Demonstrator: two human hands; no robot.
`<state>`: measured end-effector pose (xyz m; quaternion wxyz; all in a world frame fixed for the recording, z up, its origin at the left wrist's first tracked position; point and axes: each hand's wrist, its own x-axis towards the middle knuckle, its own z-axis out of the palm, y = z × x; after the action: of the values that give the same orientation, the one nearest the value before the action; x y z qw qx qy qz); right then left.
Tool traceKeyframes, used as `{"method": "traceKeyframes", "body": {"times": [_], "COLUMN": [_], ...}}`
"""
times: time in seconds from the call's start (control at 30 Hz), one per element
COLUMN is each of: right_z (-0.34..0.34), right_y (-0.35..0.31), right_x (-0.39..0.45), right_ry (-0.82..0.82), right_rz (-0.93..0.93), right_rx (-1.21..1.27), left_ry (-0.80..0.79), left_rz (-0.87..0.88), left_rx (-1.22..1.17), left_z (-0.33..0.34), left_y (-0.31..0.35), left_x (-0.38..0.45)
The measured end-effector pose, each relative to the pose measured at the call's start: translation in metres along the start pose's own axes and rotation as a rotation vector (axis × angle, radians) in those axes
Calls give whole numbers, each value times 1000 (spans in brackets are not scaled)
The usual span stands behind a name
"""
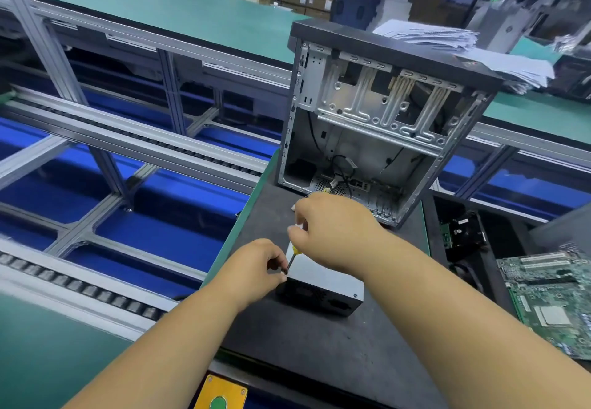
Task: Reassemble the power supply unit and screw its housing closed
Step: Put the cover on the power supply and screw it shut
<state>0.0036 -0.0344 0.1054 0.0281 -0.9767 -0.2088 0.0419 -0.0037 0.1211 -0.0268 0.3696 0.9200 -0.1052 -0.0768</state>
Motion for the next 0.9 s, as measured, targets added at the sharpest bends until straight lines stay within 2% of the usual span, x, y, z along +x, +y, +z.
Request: {"method": "traceKeyframes", "body": {"times": [0.07, 0.23, 0.43, 0.6, 0.77, 0.9], "right_z": [-2, 7, -1, 6, 1, 5], "right_y": [0, -2, 1, -2, -5, -3], "right_x": [-1, -1, -2, -1, -5, -4], "right_ry": [-16, 78, 12, 46, 73, 68], "right_rz": [-37, 31, -61, 17, -95, 10], "right_rx": [104, -110, 152, -133, 114, -98], "left_ry": [2, -10, -24, -28, -37, -32], "left_rz": [-10, -9, -21, -31, -30, -49], "left_rx": [-1, -1, 7, -2, 10, 13], "left_z": [-1, -2, -4, -5, -5, -5], "left_y": [-1, 1, 3, 4, 5, 5], "left_x": [0, 1, 2, 3, 3, 3]}}
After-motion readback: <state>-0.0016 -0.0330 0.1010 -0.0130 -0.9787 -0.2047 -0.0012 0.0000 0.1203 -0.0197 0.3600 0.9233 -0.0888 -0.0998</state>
